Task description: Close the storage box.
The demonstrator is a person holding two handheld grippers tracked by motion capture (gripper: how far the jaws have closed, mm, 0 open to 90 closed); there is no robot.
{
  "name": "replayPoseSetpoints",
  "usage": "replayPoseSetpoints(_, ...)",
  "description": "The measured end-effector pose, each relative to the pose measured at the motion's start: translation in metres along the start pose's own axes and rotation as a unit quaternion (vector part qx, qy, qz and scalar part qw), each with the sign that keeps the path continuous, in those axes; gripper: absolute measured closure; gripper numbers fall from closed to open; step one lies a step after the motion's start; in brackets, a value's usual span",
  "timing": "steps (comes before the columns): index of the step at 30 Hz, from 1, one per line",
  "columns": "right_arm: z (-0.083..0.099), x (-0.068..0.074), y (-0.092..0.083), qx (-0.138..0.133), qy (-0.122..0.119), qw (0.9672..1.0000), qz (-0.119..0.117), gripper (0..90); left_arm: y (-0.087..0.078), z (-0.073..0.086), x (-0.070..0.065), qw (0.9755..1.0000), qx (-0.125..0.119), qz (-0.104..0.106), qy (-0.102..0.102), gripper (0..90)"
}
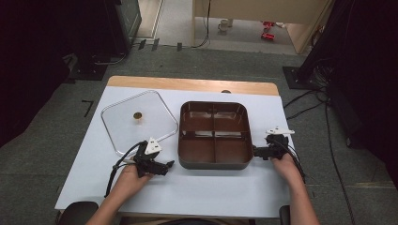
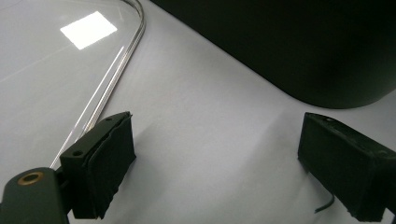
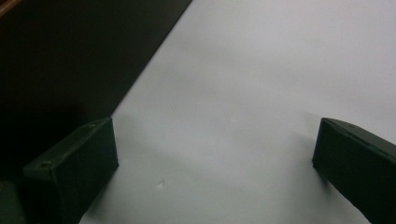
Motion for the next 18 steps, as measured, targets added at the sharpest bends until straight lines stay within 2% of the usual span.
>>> replayPoseSetpoints(6, -0.0001, 0.0, 0.0, 0.0, 0.0, 1.0, 0.0, 0.0, 0.0002, -0.0004, -0.0001, 1.0, 0.001, 0.0, -0.002, 10.5)
replayPoseSetpoints(9, 0.0, 0.0, 0.0, 0.0, 0.0, 1.0, 0.0, 0.0, 0.001, -0.0017, -0.0027, 0.9997, 0.004, -0.011, -0.02, 9.9)
replayPoseSetpoints(11, 0.0, -0.0001, 0.0, 0.0, 0.0, 1.0, 0.0, 0.0, 0.0004, -0.0022, -0.0056, 0.999, 0.012, -0.025, -0.035, 9.9)
replayPoseSetpoints(13, 0.0, -0.0001, 0.0, 0.0, -0.001, 1.0, 0.0, 0.0, -0.0002, -0.0035, -0.0062, 0.9985, 0.026, -0.026, -0.041, 10.5)
replayPoseSetpoints(18, -0.0001, 0.0, 0.0, 0.0, 0.0, 1.0, 0.0, 0.0, -0.0003, -0.0074, -0.0054, 0.9978, 0.052, -0.022, -0.034, 10.7)
Point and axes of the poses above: each handheld gripper's, and its own axes: y roughly forward along the jaws, z roughly out of its underside, x roughly to its left, the point moved 6 cm from there along y, roughly forward along the jaws, and after that the axes turned 13 degrees about x, right-handed, at the moved point
